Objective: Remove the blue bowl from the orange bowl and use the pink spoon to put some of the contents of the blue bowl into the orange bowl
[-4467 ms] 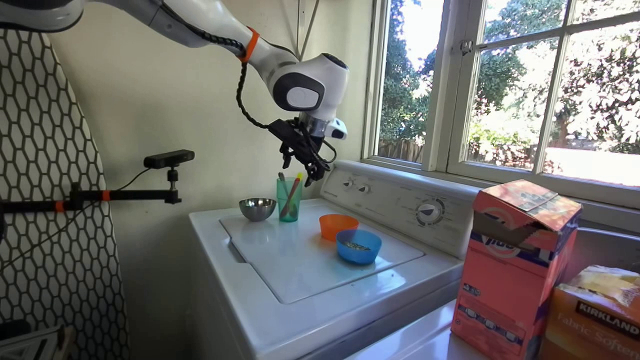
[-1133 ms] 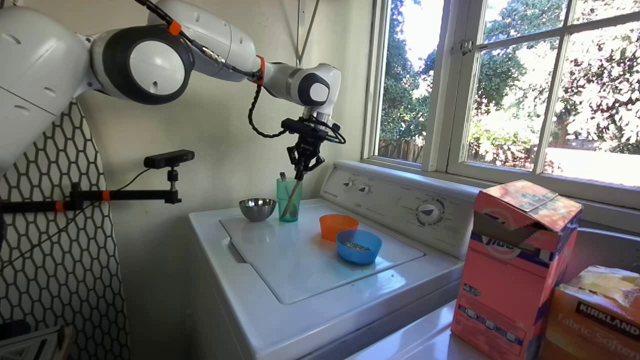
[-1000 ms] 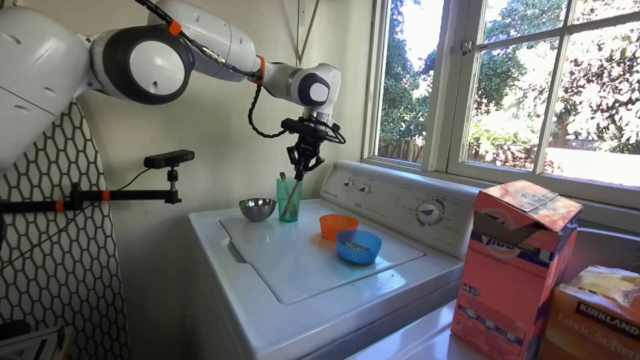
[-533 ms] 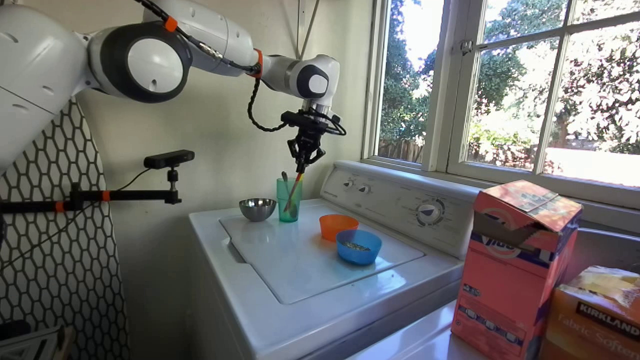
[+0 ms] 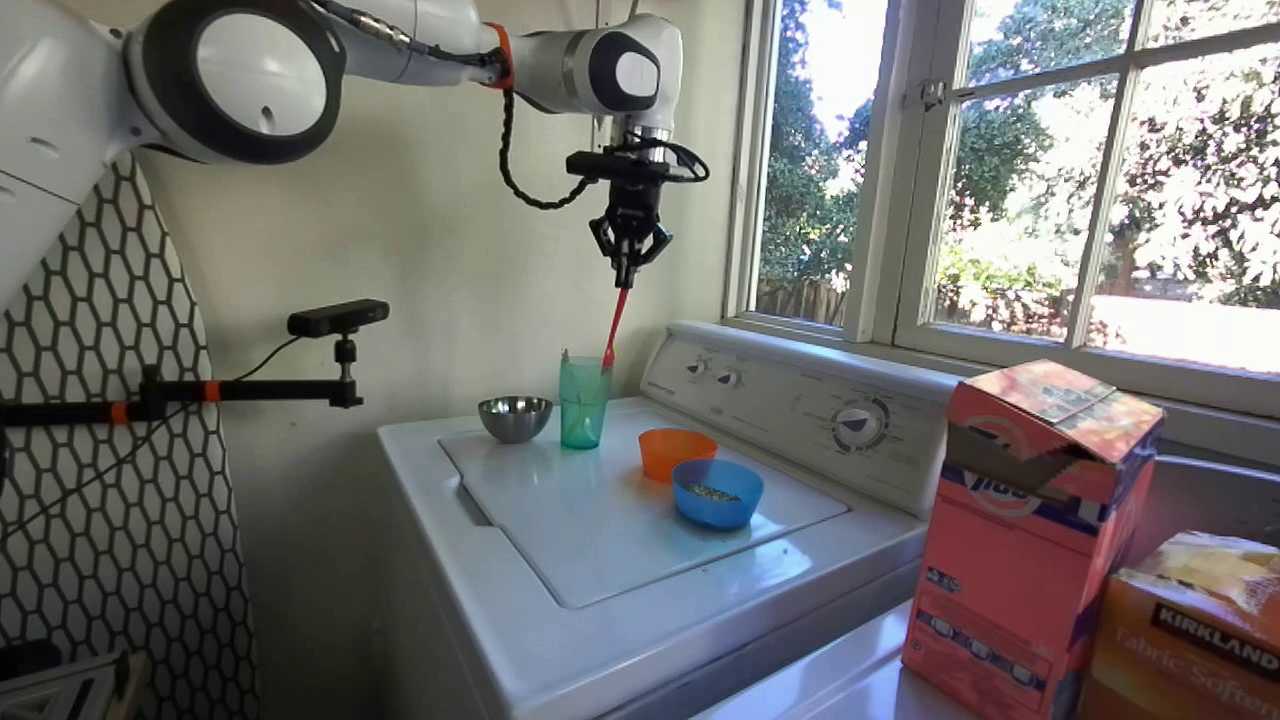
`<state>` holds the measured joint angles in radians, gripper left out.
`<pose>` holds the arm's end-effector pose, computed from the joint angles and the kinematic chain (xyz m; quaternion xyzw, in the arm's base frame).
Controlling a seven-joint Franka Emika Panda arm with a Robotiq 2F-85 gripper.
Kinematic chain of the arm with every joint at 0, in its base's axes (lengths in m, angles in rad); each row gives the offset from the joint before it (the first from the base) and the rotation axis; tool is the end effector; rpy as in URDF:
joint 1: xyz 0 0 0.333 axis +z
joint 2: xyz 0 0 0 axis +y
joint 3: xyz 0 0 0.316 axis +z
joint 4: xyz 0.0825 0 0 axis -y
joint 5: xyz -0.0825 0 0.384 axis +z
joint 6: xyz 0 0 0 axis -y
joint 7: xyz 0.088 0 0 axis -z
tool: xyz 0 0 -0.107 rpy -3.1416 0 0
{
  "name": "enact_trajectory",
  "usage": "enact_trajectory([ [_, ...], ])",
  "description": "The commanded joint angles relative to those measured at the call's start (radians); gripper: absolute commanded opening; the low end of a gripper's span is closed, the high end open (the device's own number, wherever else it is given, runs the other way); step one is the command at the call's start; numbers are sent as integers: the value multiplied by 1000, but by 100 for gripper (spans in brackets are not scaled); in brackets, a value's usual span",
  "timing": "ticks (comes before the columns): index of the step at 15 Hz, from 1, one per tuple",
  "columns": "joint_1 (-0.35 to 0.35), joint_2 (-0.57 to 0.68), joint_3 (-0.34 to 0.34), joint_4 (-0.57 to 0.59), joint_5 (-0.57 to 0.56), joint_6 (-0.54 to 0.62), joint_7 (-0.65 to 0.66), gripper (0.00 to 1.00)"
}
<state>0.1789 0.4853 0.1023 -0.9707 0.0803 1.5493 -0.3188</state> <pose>0.6656 0.1795 0.6036 -0.9535 -0.2906 -0.0493 0.0626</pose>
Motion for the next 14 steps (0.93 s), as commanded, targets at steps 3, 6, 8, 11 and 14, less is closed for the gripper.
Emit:
enact_trajectory([
  [3, -6, -29, -9, 78, -11, -14, -3, 2],
  [6, -6, -49, -27, 88, -27, -24, 28, 2],
  [8, -4, -69, -51, 68, -50, -10, 66, 2],
  [11, 4, -104, -94, 40, -114, 2, 148, 2],
  [14, 6, -130, -124, 8, -162, 9, 224, 2],
])
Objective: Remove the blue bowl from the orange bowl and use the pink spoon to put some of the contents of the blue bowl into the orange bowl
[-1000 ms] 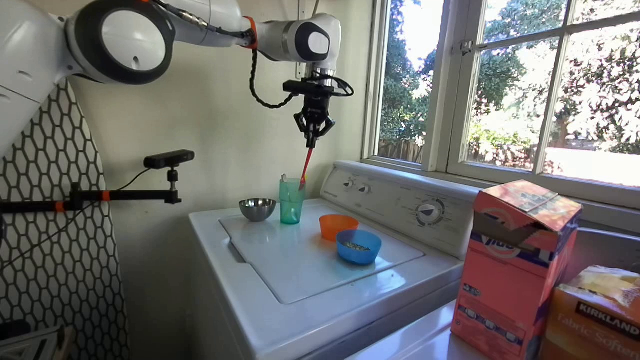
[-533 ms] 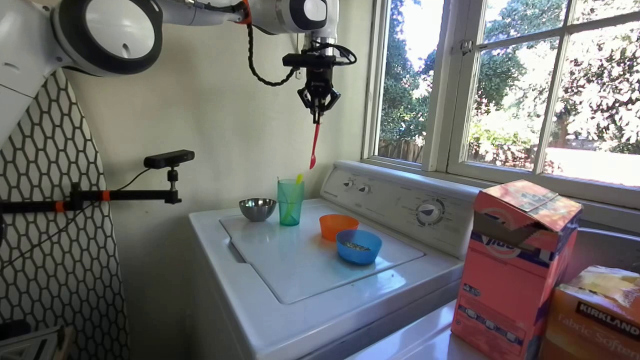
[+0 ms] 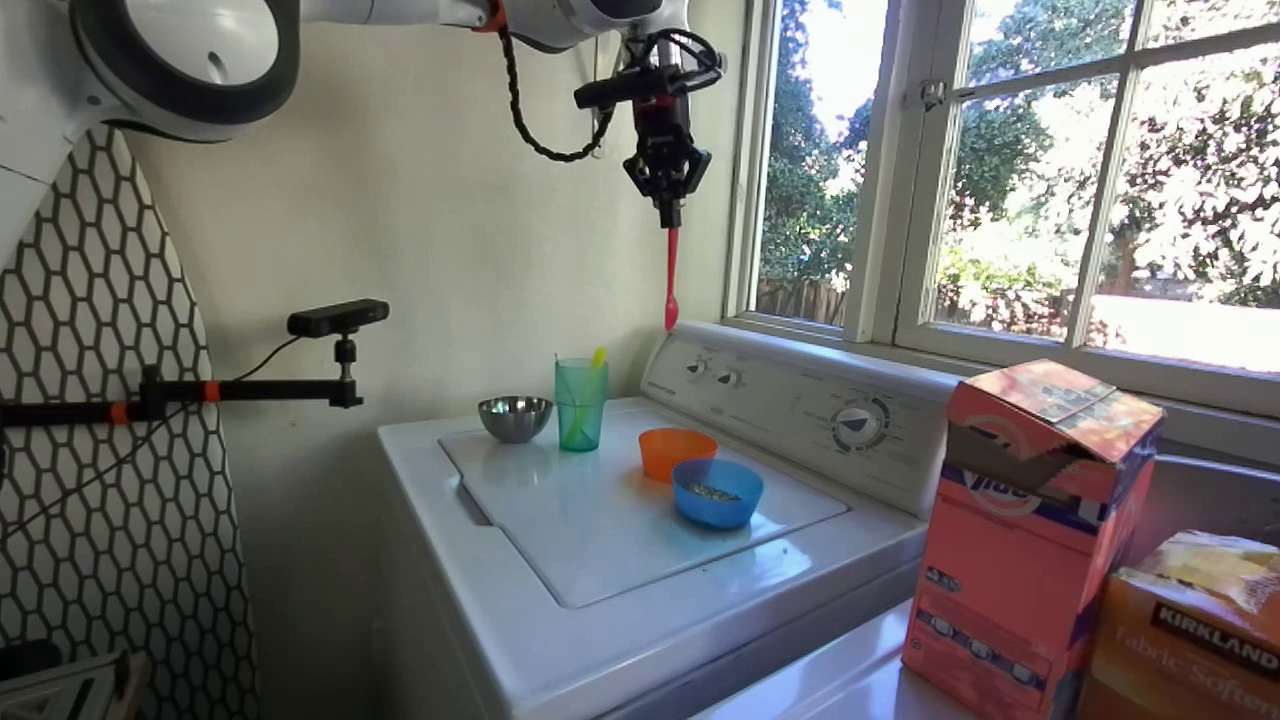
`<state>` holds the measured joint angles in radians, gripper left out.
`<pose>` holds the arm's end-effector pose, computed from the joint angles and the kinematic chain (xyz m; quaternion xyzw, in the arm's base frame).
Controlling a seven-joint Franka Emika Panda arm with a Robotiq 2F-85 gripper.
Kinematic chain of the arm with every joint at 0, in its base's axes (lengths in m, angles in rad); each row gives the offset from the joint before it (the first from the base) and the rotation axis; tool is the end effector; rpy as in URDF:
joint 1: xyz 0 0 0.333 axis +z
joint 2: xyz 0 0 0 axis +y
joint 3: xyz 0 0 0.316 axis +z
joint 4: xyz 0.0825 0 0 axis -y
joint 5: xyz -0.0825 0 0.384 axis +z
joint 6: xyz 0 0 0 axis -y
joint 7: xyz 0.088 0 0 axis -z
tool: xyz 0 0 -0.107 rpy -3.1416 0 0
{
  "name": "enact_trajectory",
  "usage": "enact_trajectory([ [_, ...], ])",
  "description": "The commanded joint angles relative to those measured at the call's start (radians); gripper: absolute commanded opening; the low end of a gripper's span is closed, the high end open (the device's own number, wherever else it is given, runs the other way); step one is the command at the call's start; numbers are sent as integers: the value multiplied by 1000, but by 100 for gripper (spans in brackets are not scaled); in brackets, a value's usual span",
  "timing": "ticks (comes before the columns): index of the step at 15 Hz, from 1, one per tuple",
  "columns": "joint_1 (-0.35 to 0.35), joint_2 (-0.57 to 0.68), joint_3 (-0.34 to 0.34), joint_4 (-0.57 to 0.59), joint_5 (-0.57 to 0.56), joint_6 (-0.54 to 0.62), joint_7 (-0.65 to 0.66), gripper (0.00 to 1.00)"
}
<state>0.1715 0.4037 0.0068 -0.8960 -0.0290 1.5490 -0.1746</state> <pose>0.6499 0.1126 0.6916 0.9772 0.1716 0.1243 0.0128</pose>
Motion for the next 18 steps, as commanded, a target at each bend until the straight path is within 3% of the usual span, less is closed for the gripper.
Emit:
enact_trajectory([
  [1, 13, -59, -37, -82, -65, 12, 103, 2],
  [5, -8, -99, -41, -184, -32, 89, 108, 2],
  [10, -32, -109, -17, -303, 50, 238, 16, 2],
  [14, -13, -145, -46, -439, 9, 300, 85, 2],
  [15, -15, -78, -42, -318, 17, 253, 58, 10],
  [18, -15, -97, -48, -374, 16, 274, 67, 10],
])
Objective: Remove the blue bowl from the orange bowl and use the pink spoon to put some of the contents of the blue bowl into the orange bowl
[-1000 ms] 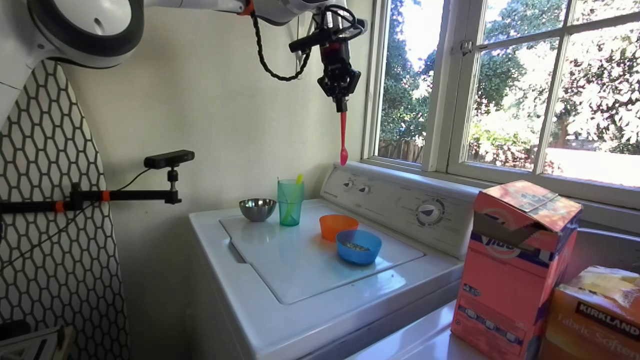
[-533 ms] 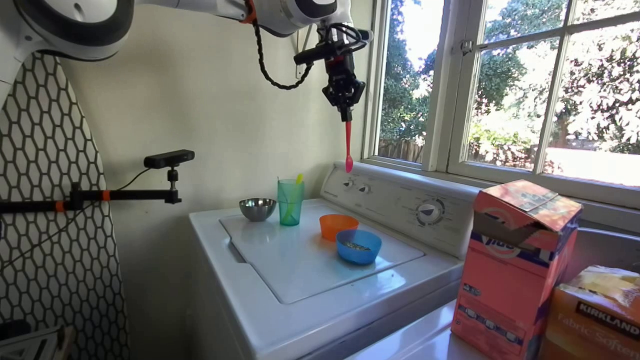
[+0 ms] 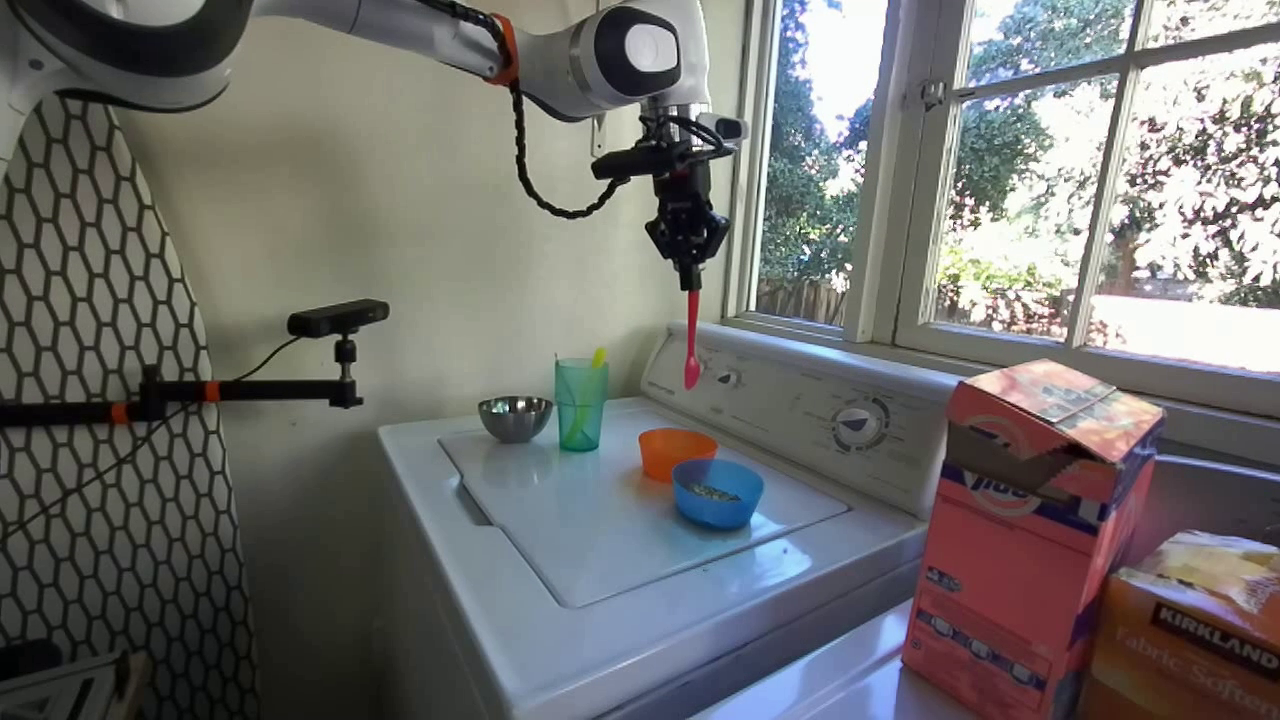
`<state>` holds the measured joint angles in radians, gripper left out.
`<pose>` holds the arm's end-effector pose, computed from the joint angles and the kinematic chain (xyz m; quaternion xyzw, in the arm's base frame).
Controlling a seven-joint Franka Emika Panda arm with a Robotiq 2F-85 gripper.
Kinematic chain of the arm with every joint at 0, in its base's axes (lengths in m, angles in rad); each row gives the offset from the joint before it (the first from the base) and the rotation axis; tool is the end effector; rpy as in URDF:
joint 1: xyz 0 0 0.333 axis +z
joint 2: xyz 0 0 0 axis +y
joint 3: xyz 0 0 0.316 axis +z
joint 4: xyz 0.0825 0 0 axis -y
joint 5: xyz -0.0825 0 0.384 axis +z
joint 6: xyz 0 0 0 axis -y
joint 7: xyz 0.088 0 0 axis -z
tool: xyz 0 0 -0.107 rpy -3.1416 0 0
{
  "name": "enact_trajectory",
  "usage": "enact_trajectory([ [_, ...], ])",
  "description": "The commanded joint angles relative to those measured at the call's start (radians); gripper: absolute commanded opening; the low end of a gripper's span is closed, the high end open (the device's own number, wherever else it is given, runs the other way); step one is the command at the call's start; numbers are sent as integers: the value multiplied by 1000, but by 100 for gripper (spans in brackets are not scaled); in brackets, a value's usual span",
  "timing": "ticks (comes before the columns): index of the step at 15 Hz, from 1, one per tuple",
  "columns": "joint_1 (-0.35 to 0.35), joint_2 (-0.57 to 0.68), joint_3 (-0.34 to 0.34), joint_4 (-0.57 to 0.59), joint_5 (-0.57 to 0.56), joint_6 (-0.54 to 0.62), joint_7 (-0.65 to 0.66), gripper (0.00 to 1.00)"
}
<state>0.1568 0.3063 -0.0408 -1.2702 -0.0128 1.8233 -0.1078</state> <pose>0.6649 0.0811 0.6076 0.9858 0.1133 0.1233 0.0118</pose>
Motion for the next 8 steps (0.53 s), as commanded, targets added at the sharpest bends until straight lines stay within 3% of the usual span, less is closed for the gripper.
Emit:
enact_trajectory([
  [1, 0, 10, 4, 3, 11, -5, -1, 2],
  [8, -80, -11, -28, -50, 123, -24, 11, 2],
])
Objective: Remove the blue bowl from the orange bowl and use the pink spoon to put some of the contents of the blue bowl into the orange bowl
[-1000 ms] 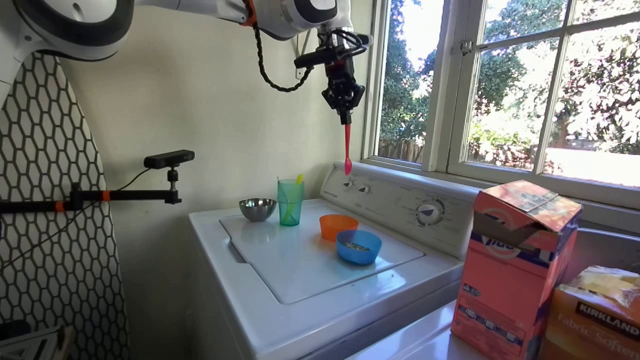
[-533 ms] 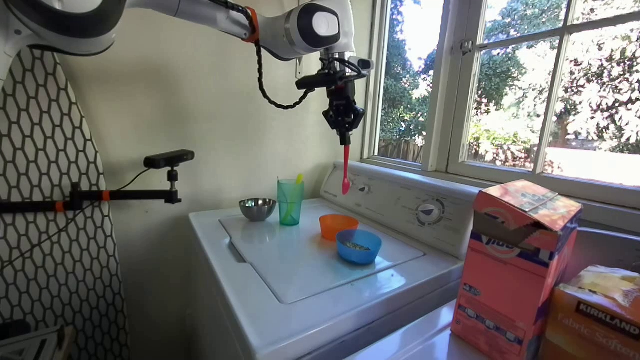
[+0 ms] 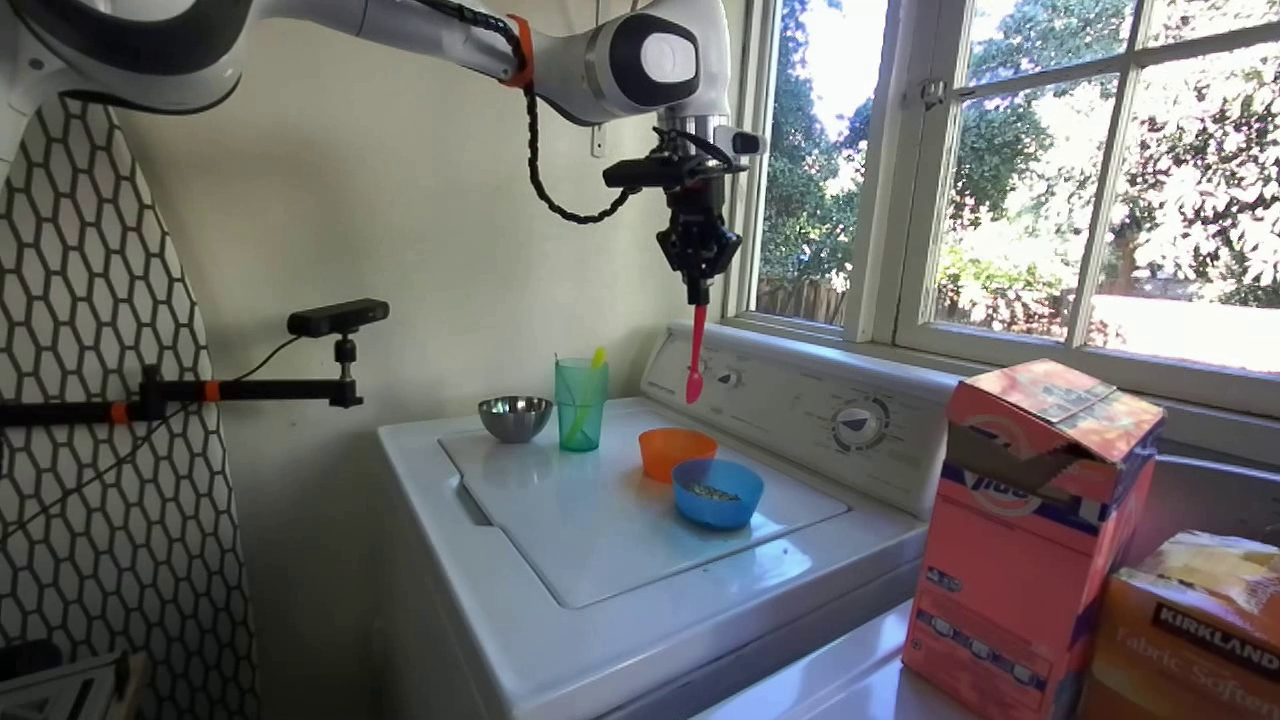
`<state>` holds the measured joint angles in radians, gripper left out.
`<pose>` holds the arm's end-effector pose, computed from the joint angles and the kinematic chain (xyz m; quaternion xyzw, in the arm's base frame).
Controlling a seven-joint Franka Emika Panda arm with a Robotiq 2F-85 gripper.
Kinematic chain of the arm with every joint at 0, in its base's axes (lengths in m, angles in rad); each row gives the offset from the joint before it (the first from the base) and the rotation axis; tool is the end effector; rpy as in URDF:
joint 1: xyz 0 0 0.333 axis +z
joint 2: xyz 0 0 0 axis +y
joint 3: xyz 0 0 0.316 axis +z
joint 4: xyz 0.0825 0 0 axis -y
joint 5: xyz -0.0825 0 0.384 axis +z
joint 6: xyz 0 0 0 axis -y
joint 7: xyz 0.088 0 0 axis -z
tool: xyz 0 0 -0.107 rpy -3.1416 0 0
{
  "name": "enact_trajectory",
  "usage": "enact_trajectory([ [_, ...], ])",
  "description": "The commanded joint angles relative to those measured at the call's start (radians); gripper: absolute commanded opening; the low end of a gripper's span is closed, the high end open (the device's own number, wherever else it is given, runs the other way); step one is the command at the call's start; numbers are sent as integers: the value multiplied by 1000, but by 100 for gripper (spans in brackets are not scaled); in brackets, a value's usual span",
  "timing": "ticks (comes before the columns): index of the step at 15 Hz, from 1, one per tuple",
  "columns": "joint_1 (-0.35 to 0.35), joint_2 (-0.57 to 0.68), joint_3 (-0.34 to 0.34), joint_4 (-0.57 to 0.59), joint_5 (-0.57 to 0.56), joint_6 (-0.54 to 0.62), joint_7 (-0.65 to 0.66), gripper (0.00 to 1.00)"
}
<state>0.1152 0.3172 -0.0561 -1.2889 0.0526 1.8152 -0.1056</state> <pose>0.6700 0.0504 0.5903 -0.9911 -0.0804 -0.1049 0.0151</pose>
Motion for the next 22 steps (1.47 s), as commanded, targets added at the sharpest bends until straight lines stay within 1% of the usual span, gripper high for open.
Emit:
enact_trajectory([
  [1, -48, -27, -20, -32, 66, -12, 19, 2],
  [3, -67, -45, -30, -37, 82, -32, 26, 2],
  [6, -75, -86, -41, -80, 79, -38, 59, 2],
  [10, -76, -143, -59, -176, 64, -37, 145, 2],
  [12, -81, -165, -68, -232, 75, 0, 186, 2],
  [13, -108, -108, -28, -129, 54, -36, 147, 2],
  [14, -112, -111, -27, -138, 53, -37, 149, 10],
  [17, -118, -110, -18, -133, 53, -36, 148, 10],
  [18, -118, -110, -16, -132, 53, -36, 148, 2],
  [20, -137, -108, -21, -134, 71, -54, 141, 2],
  [22, -159, -112, -24, -145, 90, -46, 128, 2],
])
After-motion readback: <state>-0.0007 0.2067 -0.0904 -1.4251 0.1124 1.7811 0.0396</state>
